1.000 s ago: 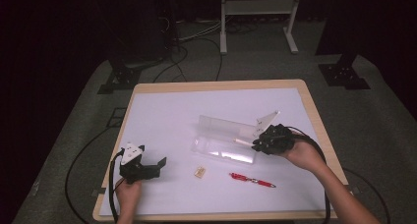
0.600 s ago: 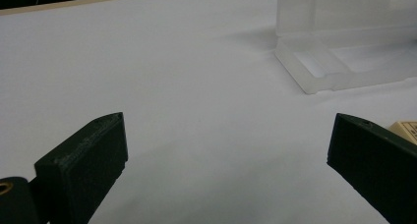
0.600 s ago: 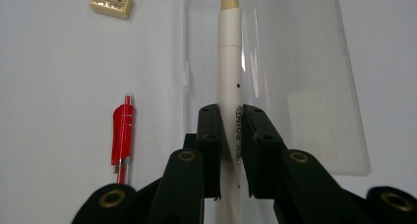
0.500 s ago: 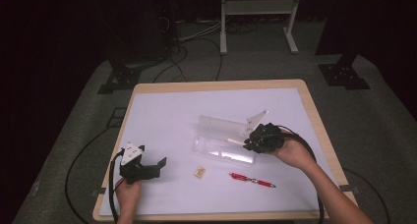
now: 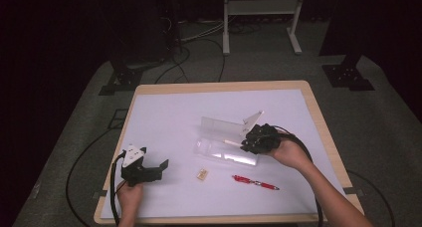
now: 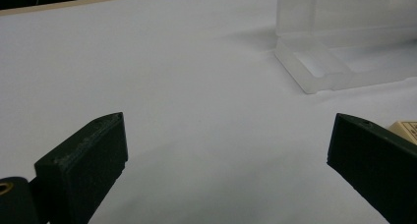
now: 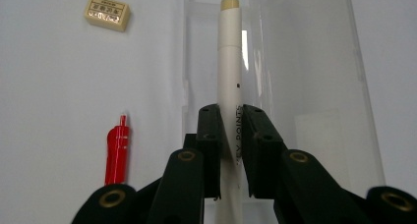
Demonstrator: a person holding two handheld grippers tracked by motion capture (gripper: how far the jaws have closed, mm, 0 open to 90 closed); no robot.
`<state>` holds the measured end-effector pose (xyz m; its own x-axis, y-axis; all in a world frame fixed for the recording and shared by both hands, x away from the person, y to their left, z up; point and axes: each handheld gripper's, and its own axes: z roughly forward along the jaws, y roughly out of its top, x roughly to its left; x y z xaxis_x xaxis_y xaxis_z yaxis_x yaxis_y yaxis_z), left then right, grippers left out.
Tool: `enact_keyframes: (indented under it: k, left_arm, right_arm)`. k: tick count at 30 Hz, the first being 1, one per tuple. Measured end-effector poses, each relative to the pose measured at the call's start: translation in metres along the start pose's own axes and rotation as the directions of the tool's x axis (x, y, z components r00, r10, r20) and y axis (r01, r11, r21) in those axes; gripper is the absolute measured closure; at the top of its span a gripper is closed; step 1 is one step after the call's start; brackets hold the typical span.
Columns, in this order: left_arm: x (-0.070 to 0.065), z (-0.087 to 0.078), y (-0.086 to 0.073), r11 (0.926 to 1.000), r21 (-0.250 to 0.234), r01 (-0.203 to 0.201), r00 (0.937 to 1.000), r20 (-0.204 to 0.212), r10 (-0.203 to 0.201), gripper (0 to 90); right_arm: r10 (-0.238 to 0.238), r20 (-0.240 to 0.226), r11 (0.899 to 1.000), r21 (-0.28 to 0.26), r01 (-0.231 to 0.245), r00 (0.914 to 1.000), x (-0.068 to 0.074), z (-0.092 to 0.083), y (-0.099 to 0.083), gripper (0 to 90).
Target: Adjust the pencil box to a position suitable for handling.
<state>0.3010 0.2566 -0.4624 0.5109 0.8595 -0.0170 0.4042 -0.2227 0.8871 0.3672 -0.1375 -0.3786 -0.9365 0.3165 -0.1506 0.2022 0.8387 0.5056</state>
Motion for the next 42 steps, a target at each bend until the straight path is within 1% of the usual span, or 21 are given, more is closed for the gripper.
enact_keyframes:
  k: [1,3,8,14,22,24,33,36,41,42]
  left_arm:
    - [0.000,0.000,0.000,1.0000,0.000,-0.001,1.0000,0.001,0.001,1.3]
    - [0.000,0.000,0.000,1.0000,-0.001,-0.001,1.0000,0.001,0.001,1.3]
    - [0.000,0.000,0.000,1.0000,0.000,0.000,1.0000,0.001,0.000,1.3]
    - [0.000,0.000,0.000,1.0000,0.000,0.000,1.0000,0.001,0.000,1.3]
    - [0.000,0.000,0.000,1.0000,0.001,0.000,1.0000,0.002,0.000,1.3]
    - [0.000,0.000,0.000,1.0000,0.001,0.000,1.0000,0.002,0.000,1.3]
    - [0.001,0.000,0.000,1.0000,0.005,-0.004,1.0000,0.002,0.004,1.3]
    - [0.001,0.000,0.000,1.0000,0.004,-0.006,1.0000,0.002,0.006,1.3]
    - [0.001,0.000,0.000,1.0000,0.003,-0.005,1.0000,0.003,0.005,1.3]
    - [0.001,0.000,0.000,1.0000,0.003,-0.005,1.0000,0.003,0.005,1.3]
  right_arm:
    - [0.005,-0.001,1.000,0.001,-0.005,1.0000,0.000,0.001,0.001,78.2]
    - [0.001,-0.004,1.000,0.007,-0.001,1.0000,0.001,0.003,0.004,78.2]
    - [-0.022,-0.003,1.000,0.008,0.022,0.9997,0.000,0.008,0.012,78.2]
    - [-0.016,-0.006,1.000,0.010,0.016,0.9999,-0.001,0.012,0.015,78.2]
    - [-0.033,-0.002,0.999,0.020,0.033,0.9994,-0.004,0.015,0.018,78.2]
    - [-0.024,-0.005,0.999,0.024,0.024,0.9997,-0.004,0.017,0.019,78.2]
    - [-0.033,-0.020,0.999,0.030,0.034,0.9992,-0.007,0.027,0.024,78.2]
    - [-0.031,-0.028,0.999,0.043,0.032,0.9992,-0.007,0.033,0.025,78.2]
    - [-0.024,-0.036,0.998,0.049,0.026,0.9991,-0.008,0.039,0.026,78.2]
    - [-0.029,-0.035,0.998,0.051,0.031,0.9990,-0.009,0.041,0.026,78.2]
